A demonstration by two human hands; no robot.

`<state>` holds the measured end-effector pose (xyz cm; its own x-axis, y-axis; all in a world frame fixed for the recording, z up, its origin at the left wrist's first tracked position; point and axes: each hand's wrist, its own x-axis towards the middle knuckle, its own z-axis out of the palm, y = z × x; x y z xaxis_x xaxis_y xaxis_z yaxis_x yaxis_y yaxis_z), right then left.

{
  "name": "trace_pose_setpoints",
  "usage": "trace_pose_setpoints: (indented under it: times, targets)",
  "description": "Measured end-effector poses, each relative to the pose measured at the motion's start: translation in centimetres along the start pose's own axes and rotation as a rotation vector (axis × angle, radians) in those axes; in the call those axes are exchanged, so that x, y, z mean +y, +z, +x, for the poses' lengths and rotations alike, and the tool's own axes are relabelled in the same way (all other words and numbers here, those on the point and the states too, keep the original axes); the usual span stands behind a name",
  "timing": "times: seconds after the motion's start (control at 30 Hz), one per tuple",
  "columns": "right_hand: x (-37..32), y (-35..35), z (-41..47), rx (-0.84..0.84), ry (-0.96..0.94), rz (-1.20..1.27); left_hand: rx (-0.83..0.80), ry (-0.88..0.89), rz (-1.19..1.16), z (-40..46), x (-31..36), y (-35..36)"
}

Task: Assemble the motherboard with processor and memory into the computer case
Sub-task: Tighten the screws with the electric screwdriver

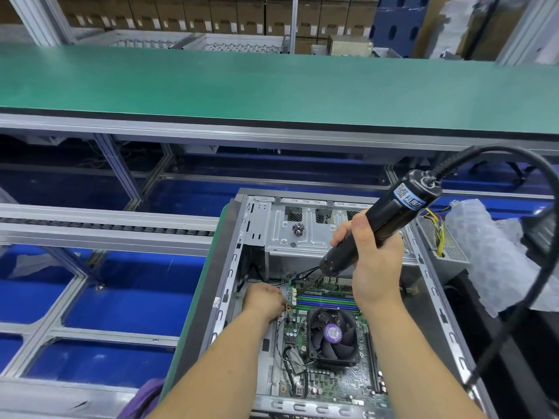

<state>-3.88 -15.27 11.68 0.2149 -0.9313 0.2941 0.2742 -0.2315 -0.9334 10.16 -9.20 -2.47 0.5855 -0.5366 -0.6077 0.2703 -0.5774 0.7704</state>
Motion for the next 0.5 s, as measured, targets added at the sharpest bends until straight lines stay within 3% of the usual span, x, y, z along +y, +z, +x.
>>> trace_pose_setpoints:
  times: [0.27, 0.5]
  targets:
    - [0.4, 0.28, 0.01, -0.01, 0.006, 0.03, -0.011, -0.068, -0.187, 0.09, -0.06, 0.04]
    - [0.54, 0.05, -0.03, -0.012, 0.041, 0.034, -0.029, 0.01, -0.059, 0.45, -0.31, 0.11]
